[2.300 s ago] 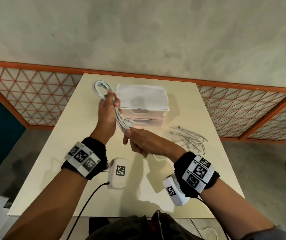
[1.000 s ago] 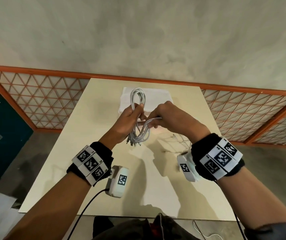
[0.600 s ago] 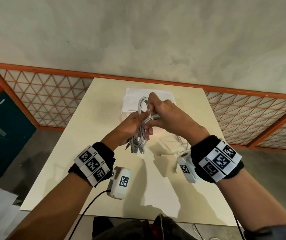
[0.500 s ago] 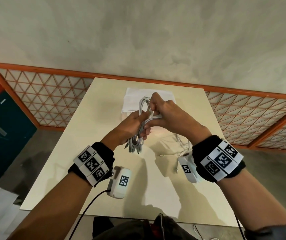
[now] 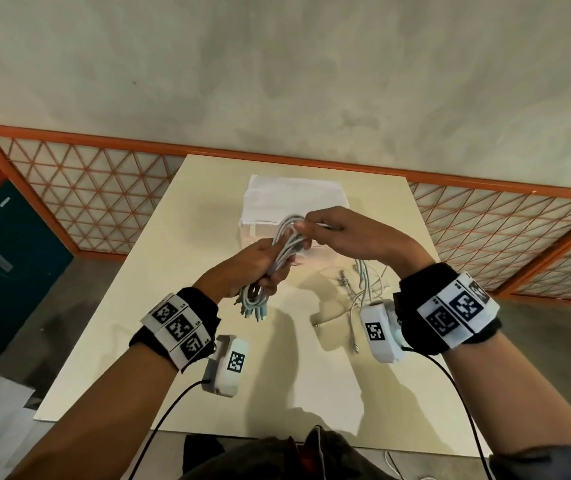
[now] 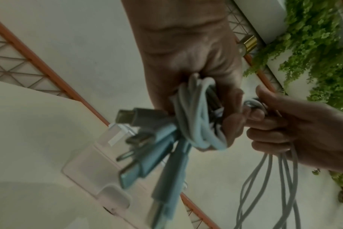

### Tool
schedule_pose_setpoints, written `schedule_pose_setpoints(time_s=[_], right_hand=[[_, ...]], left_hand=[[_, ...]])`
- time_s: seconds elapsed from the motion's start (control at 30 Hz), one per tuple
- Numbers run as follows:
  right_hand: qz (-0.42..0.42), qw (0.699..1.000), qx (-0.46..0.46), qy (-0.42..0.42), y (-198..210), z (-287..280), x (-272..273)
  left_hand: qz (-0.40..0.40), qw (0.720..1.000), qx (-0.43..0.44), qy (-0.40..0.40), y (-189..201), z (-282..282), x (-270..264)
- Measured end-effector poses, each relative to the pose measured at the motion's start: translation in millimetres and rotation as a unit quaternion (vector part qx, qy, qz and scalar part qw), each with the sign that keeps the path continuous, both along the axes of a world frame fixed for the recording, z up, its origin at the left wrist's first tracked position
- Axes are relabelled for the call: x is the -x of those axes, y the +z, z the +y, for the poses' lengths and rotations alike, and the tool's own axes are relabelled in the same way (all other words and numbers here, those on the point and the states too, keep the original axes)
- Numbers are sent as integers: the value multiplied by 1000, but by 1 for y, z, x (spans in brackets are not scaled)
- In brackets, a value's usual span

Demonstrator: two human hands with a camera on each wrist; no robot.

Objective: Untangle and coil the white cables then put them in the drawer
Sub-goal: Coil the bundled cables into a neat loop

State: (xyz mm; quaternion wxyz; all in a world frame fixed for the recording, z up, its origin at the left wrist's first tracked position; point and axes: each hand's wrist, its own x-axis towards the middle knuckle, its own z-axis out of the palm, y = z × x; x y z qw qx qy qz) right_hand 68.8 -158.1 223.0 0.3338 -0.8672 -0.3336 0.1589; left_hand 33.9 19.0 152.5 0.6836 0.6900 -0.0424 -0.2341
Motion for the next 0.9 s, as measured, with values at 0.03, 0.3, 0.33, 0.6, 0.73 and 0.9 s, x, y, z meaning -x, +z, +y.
schedule_pose_setpoints(time_s=[0.03, 0.3, 0.33, 0.6, 0.73, 0.9], right_hand=[[2, 1000, -3, 6, 0, 0, -1], [-67, 993, 81, 55, 9, 5, -8], [-72, 992, 88, 56, 9, 5, -8], [-26, 999, -21, -25, 6, 10, -11], [-34, 986, -110, -122, -5, 14, -16], [-52, 981, -116, -148, -12, 21, -17]], left_hand=[[2, 1000, -1, -11, 2, 1, 0], [13, 999, 46, -15, 3, -3, -1], [11, 999, 48, -1, 3, -5, -1], [65, 996, 64, -10, 0, -15, 3], [91, 993, 70, -14, 1, -20, 4], [162, 976, 143, -29, 0, -16, 4]])
